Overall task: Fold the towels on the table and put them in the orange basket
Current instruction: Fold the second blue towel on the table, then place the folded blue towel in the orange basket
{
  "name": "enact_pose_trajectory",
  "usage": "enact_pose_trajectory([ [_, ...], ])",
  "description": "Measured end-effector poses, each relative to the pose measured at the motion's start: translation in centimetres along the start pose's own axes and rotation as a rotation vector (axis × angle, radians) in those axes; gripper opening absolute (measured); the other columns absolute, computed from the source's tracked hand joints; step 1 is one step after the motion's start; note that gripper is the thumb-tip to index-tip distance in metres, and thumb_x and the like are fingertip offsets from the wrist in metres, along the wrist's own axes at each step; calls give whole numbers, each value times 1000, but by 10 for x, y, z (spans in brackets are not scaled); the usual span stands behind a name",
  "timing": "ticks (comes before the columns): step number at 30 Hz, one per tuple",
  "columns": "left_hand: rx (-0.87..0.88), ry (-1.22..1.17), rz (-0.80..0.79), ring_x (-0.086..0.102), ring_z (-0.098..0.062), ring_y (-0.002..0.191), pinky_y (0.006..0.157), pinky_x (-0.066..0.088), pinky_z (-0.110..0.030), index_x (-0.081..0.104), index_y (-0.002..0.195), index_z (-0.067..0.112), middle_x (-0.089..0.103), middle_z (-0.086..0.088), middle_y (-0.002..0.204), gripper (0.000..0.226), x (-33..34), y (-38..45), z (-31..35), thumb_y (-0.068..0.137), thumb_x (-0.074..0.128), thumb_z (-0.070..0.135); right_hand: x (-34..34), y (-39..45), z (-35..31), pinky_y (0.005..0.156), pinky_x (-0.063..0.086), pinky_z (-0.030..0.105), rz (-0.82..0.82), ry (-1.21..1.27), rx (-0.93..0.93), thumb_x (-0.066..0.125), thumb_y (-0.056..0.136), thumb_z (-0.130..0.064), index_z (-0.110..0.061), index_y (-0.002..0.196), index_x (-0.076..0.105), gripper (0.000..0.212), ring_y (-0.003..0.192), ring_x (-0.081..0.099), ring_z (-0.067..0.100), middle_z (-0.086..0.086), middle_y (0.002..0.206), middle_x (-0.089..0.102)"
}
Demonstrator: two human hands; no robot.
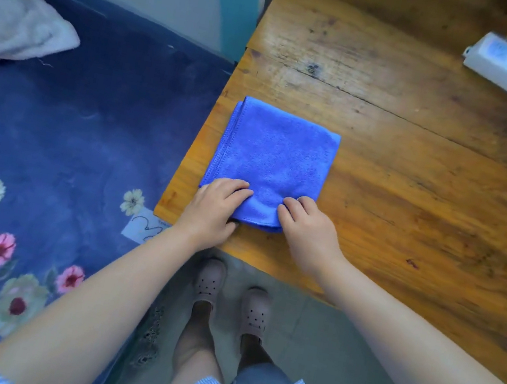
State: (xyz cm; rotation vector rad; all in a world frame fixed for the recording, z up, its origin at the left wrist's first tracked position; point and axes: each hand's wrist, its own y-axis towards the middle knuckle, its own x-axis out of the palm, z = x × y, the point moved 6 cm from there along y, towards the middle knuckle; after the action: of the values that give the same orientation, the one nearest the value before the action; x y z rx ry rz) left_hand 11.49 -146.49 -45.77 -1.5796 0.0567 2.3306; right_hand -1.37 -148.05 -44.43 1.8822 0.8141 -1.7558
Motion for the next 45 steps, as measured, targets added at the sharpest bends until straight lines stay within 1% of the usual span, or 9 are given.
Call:
enact_pose_trajectory([
  [4, 6, 34, 137, 64, -22, 89, 73, 54, -33, 69, 94, 8, 72, -7, 92, 70, -8, -5, 4, 27, 89, 7, -15, 0, 16, 39, 51, 26, -31, 219, 31, 56, 47, 4, -4, 70, 67, 27, 59, 66, 27, 7, 70, 70],
  [10, -82, 118, 339, 41, -16, 81, 83, 29, -30, 41, 83, 16, 64, -4, 70, 64, -23, -36, 1, 30, 63, -13, -46, -10, 25, 71, 53, 37, -130, 456, 40, 54, 63, -2, 3, 89, 69, 31, 81, 68, 34, 19, 85, 72],
  [18, -406, -240, 446, 57, -27, 85, 77, 41, -26, 67, 89, 3, 71, -13, 85, 33, -88, -125, -35, 65, 46, 9, -101, 34, -31, 72, 35, 28, -170, 740, 44, 54, 82, 5, -4, 116, 51, 35, 85, 50, 24, 3, 95, 55],
  [23, -761, -529, 594, 57, -21, 90, 71, 31, -16, 64, 105, -3, 66, -15, 101, 25, -135, -232, -68, 83, 58, 6, -118, 70, -136, 80, 41, 29, -182, 935, -36, 53, 87, -2, -11, 131, 38, 47, 82, 49, 18, -1, 93, 52],
  [27, -885, -737, 721, 54, 15, 59, 61, 38, -2, 61, 104, -3, 57, 7, 74, 20, -160, -333, -86, 84, 60, -5, -132, 78, -237, 94, 43, 39, -198, 1075, -127, 52, 89, -5, -16, 123, 45, 36, 101, 54, 21, 0, 105, 56],
  [32, -1013, -1025, 1013, 55, -3, 65, 69, 47, -22, 57, 80, 17, 57, 0, 77, 17, -173, -465, -99, 83, 60, 1, -141, 54, -378, 93, 43, 32, -331, 1215, -277, 64, 72, -24, -22, 112, 51, 42, 102, 55, 14, 2, 112, 59],
  [36, -1060, -1164, 1123, 57, -9, 70, 57, 50, -12, 55, 81, 14, 57, -1, 79, 24, -183, -560, -108, 91, 48, -6, -135, 23, -486, 78, 41, 4, -427, 1064, -450, 65, 69, 2, -30, 113, 47, 57, 98, 55, 11, -4, 109, 58],
  [41, -1150, -1104, 1219, 56, -17, 89, 71, 50, -21, 59, 90, 15, 60, -1, 90, 15, -192, -695, -125, 90, 54, 0, -139, -8, -611, 60, 40, 16, -352, 999, -519, 55, 80, 10, -12, 102, 61, 32, 71, 51, 14, -1, 78, 58],
  [45, -1211, -941, 1207, 57, -9, 84, 75, 46, -15, 60, 105, 10, 61, 0, 92, 20, -194, -771, -134, 89, 55, -1, -152, -18, -674, 62, 43, 2, -477, 1050, -590, 52, 86, 7, -22, 92, 58, 30, 74, 53, -5, -16, 81, 58],
])
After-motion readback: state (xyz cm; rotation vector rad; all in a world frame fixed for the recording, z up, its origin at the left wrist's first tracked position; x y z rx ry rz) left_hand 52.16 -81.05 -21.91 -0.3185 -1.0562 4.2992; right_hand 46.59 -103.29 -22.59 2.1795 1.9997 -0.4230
